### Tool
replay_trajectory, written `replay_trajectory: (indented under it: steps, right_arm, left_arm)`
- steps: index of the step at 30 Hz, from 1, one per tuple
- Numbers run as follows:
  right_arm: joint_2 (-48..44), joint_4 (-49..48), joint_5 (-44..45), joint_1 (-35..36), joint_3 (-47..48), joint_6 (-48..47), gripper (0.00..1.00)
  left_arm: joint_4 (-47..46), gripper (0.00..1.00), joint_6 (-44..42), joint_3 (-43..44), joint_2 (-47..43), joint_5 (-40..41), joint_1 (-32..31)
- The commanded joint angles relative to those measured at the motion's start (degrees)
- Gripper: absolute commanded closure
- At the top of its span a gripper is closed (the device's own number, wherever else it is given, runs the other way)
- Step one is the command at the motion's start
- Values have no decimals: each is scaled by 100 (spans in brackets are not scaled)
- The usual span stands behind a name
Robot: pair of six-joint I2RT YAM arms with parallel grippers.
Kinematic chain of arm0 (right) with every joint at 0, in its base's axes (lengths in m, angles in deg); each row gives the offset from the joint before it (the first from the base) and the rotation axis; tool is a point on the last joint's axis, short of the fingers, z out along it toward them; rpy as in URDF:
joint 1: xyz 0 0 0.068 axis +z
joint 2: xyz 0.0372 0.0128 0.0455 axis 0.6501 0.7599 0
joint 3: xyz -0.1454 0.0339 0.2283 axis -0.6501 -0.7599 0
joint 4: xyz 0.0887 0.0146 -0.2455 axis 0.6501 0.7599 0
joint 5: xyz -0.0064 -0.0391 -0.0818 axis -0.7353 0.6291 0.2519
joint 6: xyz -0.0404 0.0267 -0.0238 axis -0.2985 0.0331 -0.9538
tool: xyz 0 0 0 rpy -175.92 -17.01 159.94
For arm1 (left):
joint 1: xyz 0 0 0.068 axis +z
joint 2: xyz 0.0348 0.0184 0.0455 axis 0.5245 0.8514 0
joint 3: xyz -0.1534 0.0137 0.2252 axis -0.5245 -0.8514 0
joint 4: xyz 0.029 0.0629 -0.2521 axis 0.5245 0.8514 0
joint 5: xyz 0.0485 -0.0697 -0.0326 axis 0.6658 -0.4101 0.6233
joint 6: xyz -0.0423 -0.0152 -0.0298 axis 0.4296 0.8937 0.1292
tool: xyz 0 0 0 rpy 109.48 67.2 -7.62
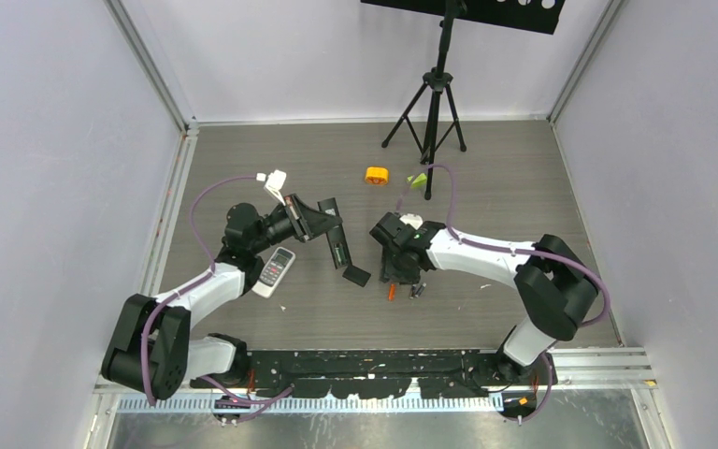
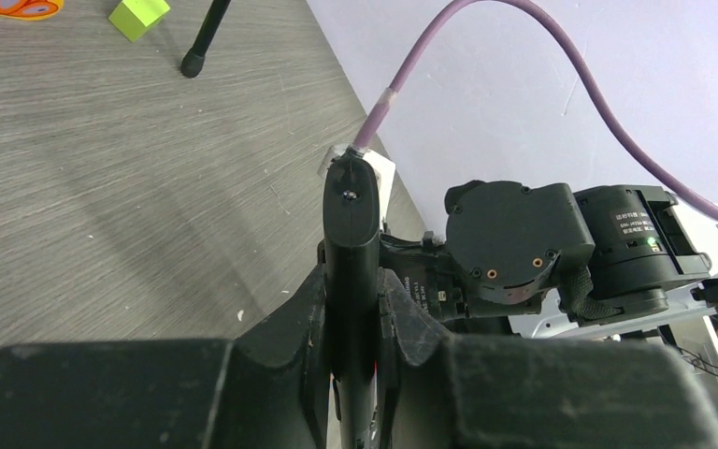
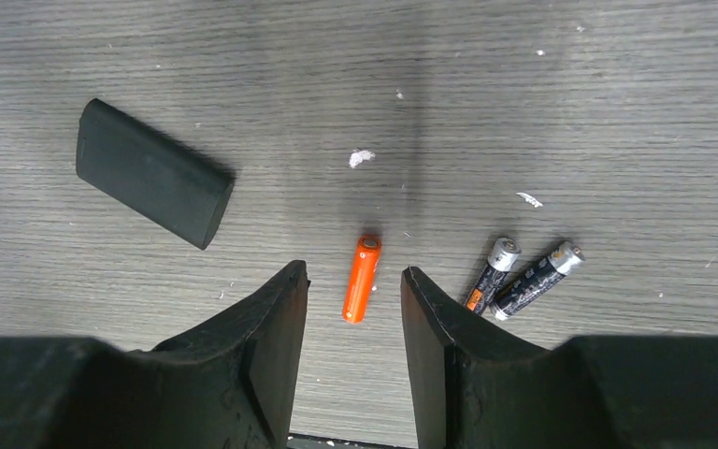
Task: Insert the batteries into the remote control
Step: Pick up the battery from the center of the board.
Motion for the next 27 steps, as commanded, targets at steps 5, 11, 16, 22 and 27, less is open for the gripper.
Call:
replay_trajectory:
  steps: [5,11,16,22,27]
  right_arm:
    - [349,481,81,211,464,23,57]
    - [563,619,-85,383,505,88,61]
    - [695,456,-215,442,371,189,68]
    - [750,455,106,442,311,203,77]
    - [646,288,225,442,246,200,89]
  left_arm:
    - [-216,100,-103,64,-25,127,12]
    - [79,100,-206,62,-66,253,12]
    - [177,100,-233,48,-86,298,12]
    - [354,100,-185,31,-121,298,12]
    - [473,100,-85,-8,-136,278,12]
